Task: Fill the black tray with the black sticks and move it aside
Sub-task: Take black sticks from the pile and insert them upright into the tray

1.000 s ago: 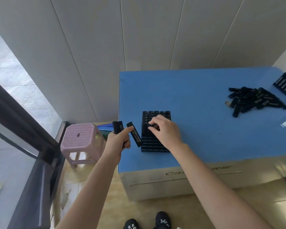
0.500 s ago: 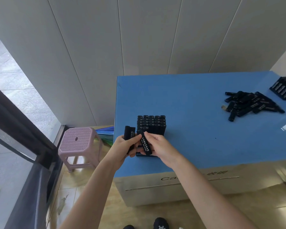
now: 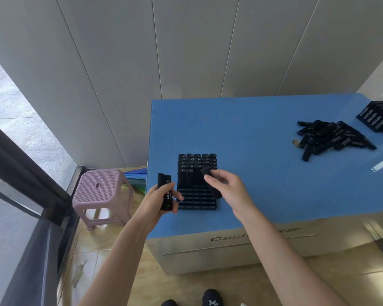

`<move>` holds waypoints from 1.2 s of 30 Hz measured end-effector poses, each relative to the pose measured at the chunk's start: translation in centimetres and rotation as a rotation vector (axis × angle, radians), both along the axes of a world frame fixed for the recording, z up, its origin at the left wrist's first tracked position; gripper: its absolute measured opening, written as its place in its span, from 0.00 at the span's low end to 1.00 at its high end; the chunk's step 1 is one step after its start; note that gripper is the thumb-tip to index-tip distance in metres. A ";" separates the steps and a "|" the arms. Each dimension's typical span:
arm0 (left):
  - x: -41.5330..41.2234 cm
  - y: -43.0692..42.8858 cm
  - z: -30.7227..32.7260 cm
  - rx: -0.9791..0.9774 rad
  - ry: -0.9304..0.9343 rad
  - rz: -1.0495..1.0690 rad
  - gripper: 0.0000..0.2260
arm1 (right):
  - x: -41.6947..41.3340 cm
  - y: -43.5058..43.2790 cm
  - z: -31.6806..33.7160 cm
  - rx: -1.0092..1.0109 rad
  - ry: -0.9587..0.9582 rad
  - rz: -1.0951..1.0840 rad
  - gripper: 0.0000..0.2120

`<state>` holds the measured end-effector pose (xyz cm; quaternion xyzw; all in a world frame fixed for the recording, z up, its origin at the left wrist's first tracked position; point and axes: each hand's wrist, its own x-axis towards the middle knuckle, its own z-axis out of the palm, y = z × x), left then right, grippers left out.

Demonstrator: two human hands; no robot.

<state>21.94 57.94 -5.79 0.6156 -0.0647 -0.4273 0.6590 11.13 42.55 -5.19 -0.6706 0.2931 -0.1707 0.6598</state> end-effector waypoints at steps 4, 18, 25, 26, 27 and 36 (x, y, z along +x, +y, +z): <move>0.3 0.0 -0.3 0.029 0.023 -0.029 0.10 | 1.0 -0.7 -0.2 -0.349 0.015 -0.009 0.07; 1.3 -0.2 -0.4 0.214 -0.156 -0.041 0.13 | 2.2 -0.9 -0.9 -0.963 0.048 0.104 0.10; 1.8 -0.3 -0.6 0.158 -0.156 -0.041 0.11 | 2.4 -0.9 -1.6 -0.970 0.056 0.102 0.08; 1.9 -0.2 -0.6 0.151 -0.162 -0.039 0.10 | 2.3 -0.8 -1.9 -0.992 0.052 0.108 0.08; 2.0 -0.2 -0.7 0.147 -0.170 -0.032 0.10 | 2.2 -0.8 -2.0 -1.009 0.044 0.108 0.07; 2.3 -0.3 -0.7 0.141 -0.240 0.059 0.13 | 2.6 -1.1 -2.4 -1.134 -0.019 0.036 0.06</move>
